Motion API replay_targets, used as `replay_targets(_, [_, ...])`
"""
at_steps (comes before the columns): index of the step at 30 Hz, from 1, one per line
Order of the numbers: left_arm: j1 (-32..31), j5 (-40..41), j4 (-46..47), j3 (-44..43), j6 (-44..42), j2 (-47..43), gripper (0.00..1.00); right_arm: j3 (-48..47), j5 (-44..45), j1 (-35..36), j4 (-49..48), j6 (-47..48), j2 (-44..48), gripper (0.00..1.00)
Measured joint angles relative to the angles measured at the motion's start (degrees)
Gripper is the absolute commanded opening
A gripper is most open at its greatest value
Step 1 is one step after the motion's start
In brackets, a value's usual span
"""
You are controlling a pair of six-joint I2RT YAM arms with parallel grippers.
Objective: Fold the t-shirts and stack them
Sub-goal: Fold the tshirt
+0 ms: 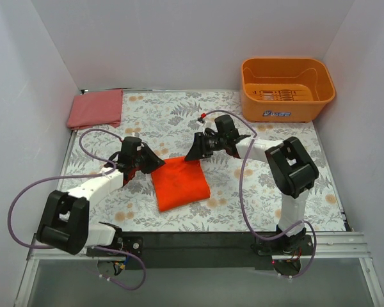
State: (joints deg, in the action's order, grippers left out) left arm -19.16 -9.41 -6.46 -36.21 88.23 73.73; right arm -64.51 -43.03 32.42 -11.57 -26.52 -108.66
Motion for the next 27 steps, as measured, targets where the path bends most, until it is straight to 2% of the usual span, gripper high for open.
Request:
replay_targets(6, [6.1,1.1,5.5,1.1,3.9,11.8,0.10,-0.9,-0.6,-2.5,-10.3,-7.1,-11.4,0.46])
replay_targets(9, [8.1,0.0,7.2,1.3,5.2,13.1,0.12,-1.0,-2.6,-3.9,-14.3,-10.6,-13.2,0.46])
replay_targets(12, [8.8,0.7,7.0,0.6,4.7,13.0,0.19,-1.0,-2.1,-4.9,-15.8,-11.5,-13.0,0.47])
replay_targets(15, [9.0,1.0,5.6,-1.4,3.1,12.4,0.36,0.7,-1.7,-5.5,-15.7,-12.4,-10.3,0.47])
replay_targets(17, [8.9,0.8,4.5,-2.6,1.8,10.6,0.46,3.2,-1.7,-5.9,-15.5,-13.2,-6.1,0.48])
replay_targets(20, [7.7,0.3,2.2,-3.2,0.1,4.5,0.49,7.5,-2.4,-5.8,-16.8,-14.4,1.9,0.48])
replay_targets(23, [3.9,-1.1,-0.4,-2.9,-0.3,-3.3,0.48,12.8,-5.1,-5.0,-19.8,-16.3,9.3,0.48])
replay_targets(24, [2.5,-1.9,-0.9,-2.5,-0.2,-5.8,0.45,14.7,-6.3,-4.5,-21.3,-17.1,11.0,0.48])
replay_targets(27, [-2.4,-5.2,-2.1,1.7,1.6,-12.5,0.41,21.2,-9.4,-2.2,-26.6,-20.0,12.9,0.49])
